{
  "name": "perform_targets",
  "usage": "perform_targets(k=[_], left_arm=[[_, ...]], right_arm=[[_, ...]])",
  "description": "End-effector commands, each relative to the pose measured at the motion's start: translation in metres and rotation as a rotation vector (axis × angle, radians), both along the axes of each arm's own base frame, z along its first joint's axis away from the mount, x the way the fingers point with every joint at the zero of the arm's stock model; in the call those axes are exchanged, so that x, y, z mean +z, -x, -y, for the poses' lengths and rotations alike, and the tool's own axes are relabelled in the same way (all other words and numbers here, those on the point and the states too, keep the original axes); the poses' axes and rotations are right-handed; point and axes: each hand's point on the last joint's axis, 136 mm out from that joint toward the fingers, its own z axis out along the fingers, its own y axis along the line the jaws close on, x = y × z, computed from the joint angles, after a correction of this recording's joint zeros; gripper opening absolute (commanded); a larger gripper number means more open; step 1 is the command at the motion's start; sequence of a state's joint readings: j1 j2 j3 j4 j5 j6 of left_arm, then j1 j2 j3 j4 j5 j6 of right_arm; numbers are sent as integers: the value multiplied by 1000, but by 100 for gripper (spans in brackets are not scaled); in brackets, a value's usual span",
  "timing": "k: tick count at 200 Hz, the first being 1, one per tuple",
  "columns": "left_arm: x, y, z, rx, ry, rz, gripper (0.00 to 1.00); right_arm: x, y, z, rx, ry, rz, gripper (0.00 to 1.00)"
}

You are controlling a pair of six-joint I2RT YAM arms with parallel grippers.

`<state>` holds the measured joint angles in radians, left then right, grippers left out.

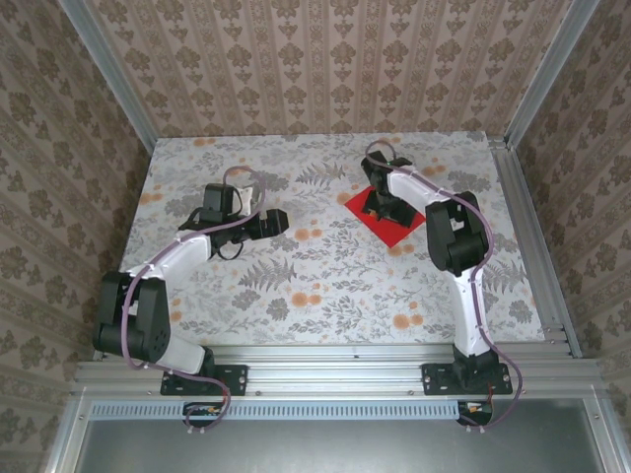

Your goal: Fold a paper plane with a square sheet of paper (pick it up from the middle)

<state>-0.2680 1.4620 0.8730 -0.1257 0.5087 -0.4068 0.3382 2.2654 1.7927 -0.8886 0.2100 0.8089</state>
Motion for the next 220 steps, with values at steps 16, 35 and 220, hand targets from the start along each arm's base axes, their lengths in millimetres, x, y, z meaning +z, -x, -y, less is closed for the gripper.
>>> perform_targets(k=[16,35,220], left_arm=[[5,9,0,-22,-17,7,100],[6,11,-1,-16,-15,8,100],[6,30,-15,8,-73,-5,100]], right_arm=[[-37,57,-35,114,-55,-150,92],[-37,69,-48,154,-73,-154,91],[3,135,-103,902,-96,-63,88]])
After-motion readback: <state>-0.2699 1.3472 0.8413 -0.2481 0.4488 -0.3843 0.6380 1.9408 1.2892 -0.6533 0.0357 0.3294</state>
